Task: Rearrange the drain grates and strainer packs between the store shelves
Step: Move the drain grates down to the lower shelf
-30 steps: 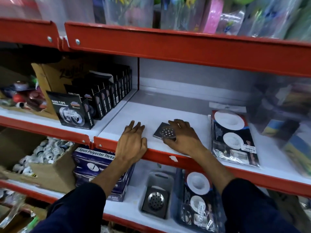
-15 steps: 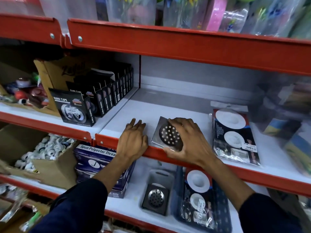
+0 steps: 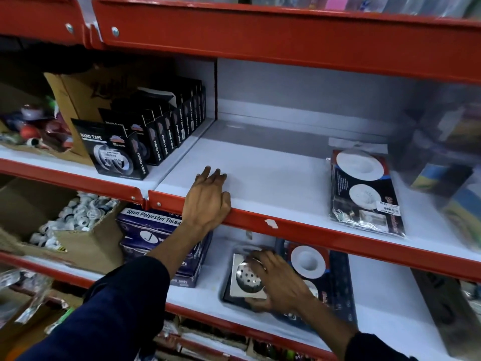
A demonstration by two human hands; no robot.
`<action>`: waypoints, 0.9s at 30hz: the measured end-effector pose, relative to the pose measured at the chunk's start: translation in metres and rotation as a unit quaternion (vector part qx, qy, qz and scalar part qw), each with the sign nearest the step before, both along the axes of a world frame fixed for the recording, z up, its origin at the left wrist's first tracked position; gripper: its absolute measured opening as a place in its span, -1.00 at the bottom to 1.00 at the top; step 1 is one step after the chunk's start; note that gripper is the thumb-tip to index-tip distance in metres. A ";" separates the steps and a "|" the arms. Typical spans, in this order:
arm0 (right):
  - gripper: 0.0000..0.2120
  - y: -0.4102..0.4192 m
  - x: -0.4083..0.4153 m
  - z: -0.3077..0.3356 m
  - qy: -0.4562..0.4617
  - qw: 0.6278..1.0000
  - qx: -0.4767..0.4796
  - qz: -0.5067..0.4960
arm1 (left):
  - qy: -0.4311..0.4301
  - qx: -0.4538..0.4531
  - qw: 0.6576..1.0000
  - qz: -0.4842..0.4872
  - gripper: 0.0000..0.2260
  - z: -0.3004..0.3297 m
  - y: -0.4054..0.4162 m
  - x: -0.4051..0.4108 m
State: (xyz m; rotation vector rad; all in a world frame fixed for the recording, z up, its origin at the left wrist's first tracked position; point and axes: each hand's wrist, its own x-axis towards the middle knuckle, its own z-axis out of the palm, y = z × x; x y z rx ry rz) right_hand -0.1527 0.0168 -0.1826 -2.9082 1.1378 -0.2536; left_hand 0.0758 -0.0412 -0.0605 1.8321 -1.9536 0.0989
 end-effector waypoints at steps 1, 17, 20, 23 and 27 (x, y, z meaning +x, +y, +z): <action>-0.16 -0.004 0.004 -0.009 0.016 0.999 0.026 -0.032 | 0.000 -0.001 1.000 0.000 -0.44 0.000 0.000 0.000; -0.49 -0.007 0.020 0.005 -0.051 0.998 -0.021 0.012 | -0.006 -0.017 1.000 -0.006 -0.45 -0.004 -0.004 0.003; -0.71 0.000 0.012 0.047 -0.127 0.972 -0.184 0.067 | -0.024 -0.019 0.999 -0.009 -0.45 -0.003 -0.001 0.002; -0.67 0.003 0.002 0.093 -0.167 0.952 -0.256 0.025 | -0.038 -0.006 0.999 -0.010 -0.44 -0.001 0.001 0.002; -0.42 -0.003 -0.025 0.136 -0.147 0.951 -0.239 -0.131 | -0.047 0.011 0.999 -0.014 -0.44 0.005 0.006 -0.007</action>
